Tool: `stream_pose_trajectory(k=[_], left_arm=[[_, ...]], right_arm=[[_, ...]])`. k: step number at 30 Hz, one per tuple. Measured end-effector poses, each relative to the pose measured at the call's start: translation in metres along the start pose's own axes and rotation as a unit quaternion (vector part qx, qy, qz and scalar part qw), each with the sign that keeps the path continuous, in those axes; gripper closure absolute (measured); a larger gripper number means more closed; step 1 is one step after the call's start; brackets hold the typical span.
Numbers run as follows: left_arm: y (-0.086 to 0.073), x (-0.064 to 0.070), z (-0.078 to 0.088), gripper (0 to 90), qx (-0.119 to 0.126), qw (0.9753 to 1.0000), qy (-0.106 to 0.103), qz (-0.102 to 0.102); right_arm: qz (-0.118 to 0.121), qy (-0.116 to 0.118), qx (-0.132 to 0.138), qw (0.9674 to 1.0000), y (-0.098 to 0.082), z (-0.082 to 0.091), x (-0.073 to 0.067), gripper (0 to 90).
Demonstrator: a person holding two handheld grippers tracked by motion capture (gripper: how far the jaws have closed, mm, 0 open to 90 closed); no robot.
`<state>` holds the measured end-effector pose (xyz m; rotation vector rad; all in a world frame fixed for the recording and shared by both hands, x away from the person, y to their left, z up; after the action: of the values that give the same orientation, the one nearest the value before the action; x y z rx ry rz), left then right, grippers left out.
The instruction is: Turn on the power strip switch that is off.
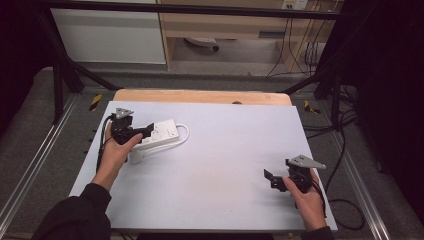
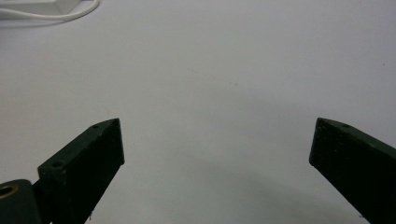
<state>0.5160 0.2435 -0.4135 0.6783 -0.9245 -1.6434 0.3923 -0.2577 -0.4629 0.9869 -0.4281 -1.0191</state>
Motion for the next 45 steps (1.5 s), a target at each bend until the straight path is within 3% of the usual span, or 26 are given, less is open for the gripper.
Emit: stream_pose_trajectory(k=[14, 32, 45], left_arm=[[-0.004, 0.000, -0.005, 14.0, -0.019, 0.9998, 0.004, -0.011], [-0.008, 0.004, -0.006, 43.5, -0.041, 0.9988, -0.021, -0.019], [-0.012, 0.004, -0.008, 62.7, -0.063, 0.9977, -0.019, -0.020]], right_arm=[[0.001, 0.000, -0.002, 1.0000, 0.000, 0.000, 0.000, 3.6], [0.002, 0.000, -0.002, 1.0000, 0.000, 0.000, 0.000, 3.6], [0.001, 0.000, -0.002, 1.0000, 0.000, 0.000, 0.001, 3.6]])
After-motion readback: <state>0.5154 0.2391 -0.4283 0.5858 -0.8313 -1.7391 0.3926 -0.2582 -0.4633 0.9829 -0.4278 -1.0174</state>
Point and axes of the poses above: each handheld gripper's, and its own axes: z roughly backward along the jaws, y roughly out of its top, x roughly to its right, the point moved 4 cm from there along -z, roughly forward along the jaws, and after that the axes turned 4 degrees about y, right-handed, at the moved point
